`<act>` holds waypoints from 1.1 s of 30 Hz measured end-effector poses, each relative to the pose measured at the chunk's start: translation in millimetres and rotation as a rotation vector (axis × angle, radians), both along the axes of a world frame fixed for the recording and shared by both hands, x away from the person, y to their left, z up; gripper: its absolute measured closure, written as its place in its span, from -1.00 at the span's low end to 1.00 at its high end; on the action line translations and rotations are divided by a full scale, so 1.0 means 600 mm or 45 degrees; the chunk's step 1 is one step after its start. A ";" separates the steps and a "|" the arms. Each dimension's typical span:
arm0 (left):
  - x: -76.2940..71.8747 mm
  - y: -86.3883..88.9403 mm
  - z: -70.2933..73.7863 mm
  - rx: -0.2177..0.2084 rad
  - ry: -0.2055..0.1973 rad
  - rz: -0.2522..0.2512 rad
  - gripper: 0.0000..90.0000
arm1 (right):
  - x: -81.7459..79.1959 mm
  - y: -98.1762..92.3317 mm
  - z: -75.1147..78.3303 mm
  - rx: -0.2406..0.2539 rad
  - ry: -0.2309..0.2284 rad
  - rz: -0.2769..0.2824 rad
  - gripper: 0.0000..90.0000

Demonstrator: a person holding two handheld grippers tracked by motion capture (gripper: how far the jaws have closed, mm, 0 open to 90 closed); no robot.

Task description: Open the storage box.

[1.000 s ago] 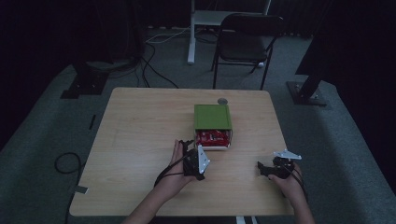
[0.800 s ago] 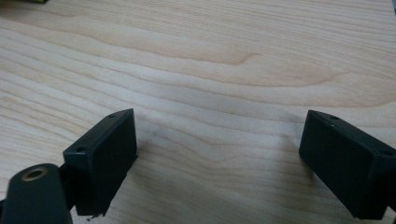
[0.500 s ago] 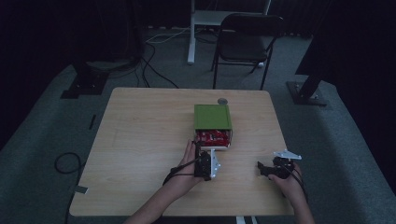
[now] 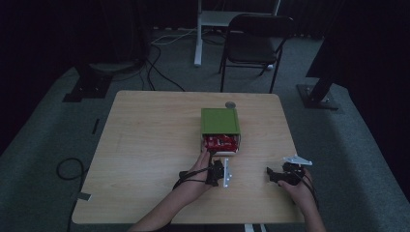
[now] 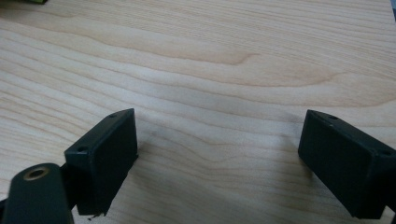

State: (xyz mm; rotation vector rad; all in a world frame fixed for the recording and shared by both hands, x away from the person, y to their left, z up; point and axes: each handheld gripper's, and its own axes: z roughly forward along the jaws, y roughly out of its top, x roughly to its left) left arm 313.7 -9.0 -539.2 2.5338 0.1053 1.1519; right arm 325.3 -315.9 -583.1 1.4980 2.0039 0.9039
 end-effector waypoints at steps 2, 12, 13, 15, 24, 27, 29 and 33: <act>0.003 -0.001 -0.005 0.017 0.007 0.006 -0.51 | 0.000 0.000 0.000 0.000 0.000 0.000 -0.75; 0.012 -0.013 -0.013 0.086 -0.022 0.013 -0.40 | 0.000 0.000 0.000 0.000 0.000 0.000 -0.75; 0.014 -0.015 -0.014 0.105 -0.036 0.017 -0.37 | 0.000 0.000 0.000 0.000 0.000 0.000 -0.75; 0.016 -0.016 -0.015 0.120 -0.054 0.031 -0.23 | 0.000 0.000 0.000 0.000 0.001 0.000 -0.75; 0.025 -0.019 -0.023 0.192 -0.168 0.039 0.17 | 0.000 0.000 0.000 0.000 0.001 -0.001 -0.75; 0.026 -0.021 -0.023 0.192 -0.198 0.050 0.33 | 0.000 0.000 0.000 0.000 0.001 -0.001 -0.75; 0.026 -0.022 -0.025 0.221 -0.228 0.044 0.41 | 0.000 0.000 0.000 0.000 0.001 -0.001 -0.75; 0.025 -0.026 -0.032 0.268 -0.282 0.041 0.46 | 0.000 0.000 0.000 -0.001 0.001 -0.001 -0.75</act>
